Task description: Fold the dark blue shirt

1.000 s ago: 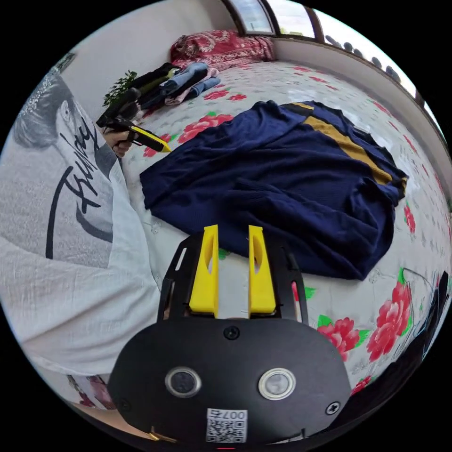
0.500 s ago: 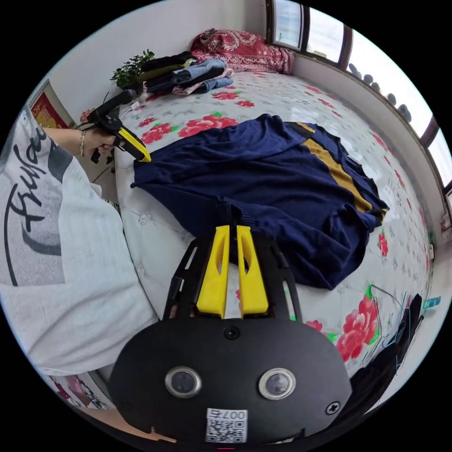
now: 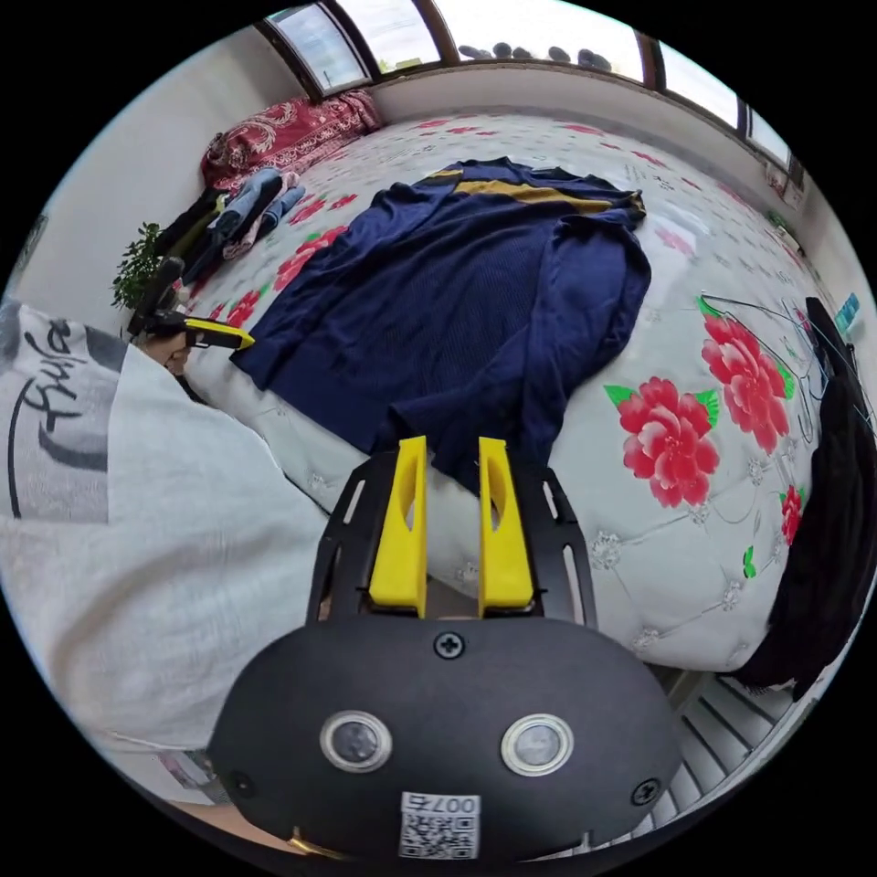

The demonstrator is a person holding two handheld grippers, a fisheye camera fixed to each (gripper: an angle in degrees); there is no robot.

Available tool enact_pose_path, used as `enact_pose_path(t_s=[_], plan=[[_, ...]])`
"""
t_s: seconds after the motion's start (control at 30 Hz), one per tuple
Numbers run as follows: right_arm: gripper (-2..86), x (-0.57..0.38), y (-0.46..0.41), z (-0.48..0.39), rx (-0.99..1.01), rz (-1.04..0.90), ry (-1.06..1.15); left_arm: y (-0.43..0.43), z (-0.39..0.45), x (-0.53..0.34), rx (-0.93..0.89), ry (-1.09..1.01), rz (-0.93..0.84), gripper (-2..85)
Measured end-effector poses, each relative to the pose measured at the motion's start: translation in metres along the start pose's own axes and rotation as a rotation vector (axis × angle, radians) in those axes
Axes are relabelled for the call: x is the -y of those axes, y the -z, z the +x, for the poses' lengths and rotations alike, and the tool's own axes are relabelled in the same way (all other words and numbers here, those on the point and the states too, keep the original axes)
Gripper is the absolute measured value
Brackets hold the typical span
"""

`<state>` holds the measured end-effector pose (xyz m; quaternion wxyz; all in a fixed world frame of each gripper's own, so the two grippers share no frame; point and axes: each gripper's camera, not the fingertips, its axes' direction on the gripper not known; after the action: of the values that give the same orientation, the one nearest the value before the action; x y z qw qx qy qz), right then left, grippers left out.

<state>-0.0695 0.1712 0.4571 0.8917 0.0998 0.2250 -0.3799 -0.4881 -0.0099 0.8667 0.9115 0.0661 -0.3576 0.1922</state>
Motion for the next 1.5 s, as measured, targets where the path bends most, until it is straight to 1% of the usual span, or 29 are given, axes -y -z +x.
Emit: enact_pose_path(t_s=[0.1, 0.13, 0.17, 0.23, 0.27, 0.3, 0.33, 0.43, 0.53, 0.6, 0.63, 0.7, 0.73, 0.77, 0.8, 0.9, 0.93, 0.97, 1.0, 1.03, 1.07, 1.1, 1.17, 1.27, 1.33, 1.43, 1.5], plan=[[3.3, 0.031, -0.017, -0.015, 0.006, -0.004, 0.022, 0.000, 0.000, -0.001, -0.008, -0.014, -0.006, -1.0], [2.8, 0.041, -0.026, -0.025, -0.040, -0.025, 0.069, 0.000, 0.001, -0.001, -0.004, -0.023, -0.010, -1.0], [2.3, 0.049, -0.040, -0.034, -0.116, -0.099, 0.110, 0.000, 0.002, 0.000, 0.002, -0.032, -0.017, -1.0], [1.5, 0.053, -0.065, -0.043, -0.193, -0.224, 0.192, 0.001, 0.005, 0.000, 0.017, -0.055, -0.029, -1.0], [1.0, 0.051, -0.062, -0.047, -0.213, -0.183, 0.239, 0.001, 0.008, 0.001, 0.030, -0.070, -0.039, -1.0], [0.8, 0.051, -0.064, -0.046, -0.233, -0.218, 0.236, 0.001, 0.009, 0.001, 0.037, -0.076, -0.045, -1.0], [0.5, 0.051, -0.066, -0.043, -0.282, -0.294, 0.233, 0.001, 0.011, 0.002, 0.054, -0.085, -0.056, -1.0], [0.2, 0.034, -0.063, -0.027, -0.361, -0.401, 0.263, 0.002, 0.016, 0.001, 0.085, -0.081, -0.073, -1.0], [0.0, 0.012, -0.056, -0.007, -0.353, -0.463, 0.273, 0.003, 0.017, -0.005, 0.088, -0.071, -0.076, -1.0], [0.0, 0.004, -0.054, 0.005, -0.275, -0.467, 0.261, 0.004, 0.018, -0.010, 0.077, -0.056, -0.073, -1.0], [0.0, 0.003, -0.053, 0.014, -0.231, -0.460, 0.213, 0.005, 0.020, -0.014, 0.087, -0.060, -0.077, -1.0], [0.0, 0.001, -0.058, 0.021, -0.207, -0.540, 0.200, 0.007, 0.025, -0.021, 0.112, -0.071, -0.101, -1.0], [0.0, -0.004, -0.067, 0.024, -0.267, -0.656, 0.223, 0.009, 0.028, -0.028, 0.130, -0.077, -0.101, -1.0], [0.1, -0.008, -0.068, 0.024, -0.329, -0.672, 0.261, 0.010, 0.030, -0.035, 0.140, -0.086, -0.097, -1.0], [0.2, -0.008, -0.064, 0.023, -0.335, -0.651, 0.279, 0.011, 0.031, -0.038, 0.141, -0.091, -0.097, -1.0], [1.0, 0.016, -0.032, 0.025, -0.225, -0.473, 0.272, 0.020, 0.035, -0.054, 0.118, -0.070, -0.078, -1.0], [1.8, 0.034, -0.016, 0.028, -0.170, -0.350, 0.252, 0.026, 0.036, -0.060, 0.092, -0.061, -0.057, -1.0], [2.7, 0.052, -0.004, 0.031, -0.074, -0.232, 0.240, 0.030, 0.035, -0.065, 0.087, -0.050, -0.056, -1.0], [3.2, 0.062, -0.001, 0.033, -0.017, -0.177, 0.232, 0.032, 0.035, -0.067, 0.088, -0.046, -0.051, -1.0], [4.3, 0.082, 0.001, 0.038, 0.104, -0.075, 0.207, 0.038, 0.033, -0.071, 0.078, -0.052, -0.024, -1.0], [5.3, 0.102, -0.006, 0.041, 0.233, -0.010, 0.186, 0.044, 0.031, -0.074, 0.064, -0.065, 0.010, -1.0], [5.8, 0.111, -0.013, 0.043, 0.299, 0.007, 0.177, 0.048, 0.029, -0.075, 0.062, -0.063, 0.024, -1.0], [6.6, 0.143, -0.056, 0.041, 0.513, -0.018, 0.153, 0.061, 0.019, -0.074, 0.022, -0.043, 0.092, -1.0], [6.7, 0.161, -0.116, 0.031, 0.620, -0.145, 0.140, 0.070, 0.001, -0.069, -0.043, 0.032, 0.135, -1.0], [6.3, 0.165, -0.141, 0.027, 0.676, -0.201, 0.117, 0.075, -0.005, -0.069, -0.077, 0.037, 0.174, -1.0], [4.9, 0.170, -0.170, 0.022, 0.748, -0.280, 0.081, 0.077, -0.011, -0.069, -0.078, 0.046, 0.192, -1.0], [4.0, 0.171, -0.185, 0.014, 0.762, -0.351, 0.083, 0.075, -0.014, -0.068, -0.087, 0.036, 0.186, -1.0]])
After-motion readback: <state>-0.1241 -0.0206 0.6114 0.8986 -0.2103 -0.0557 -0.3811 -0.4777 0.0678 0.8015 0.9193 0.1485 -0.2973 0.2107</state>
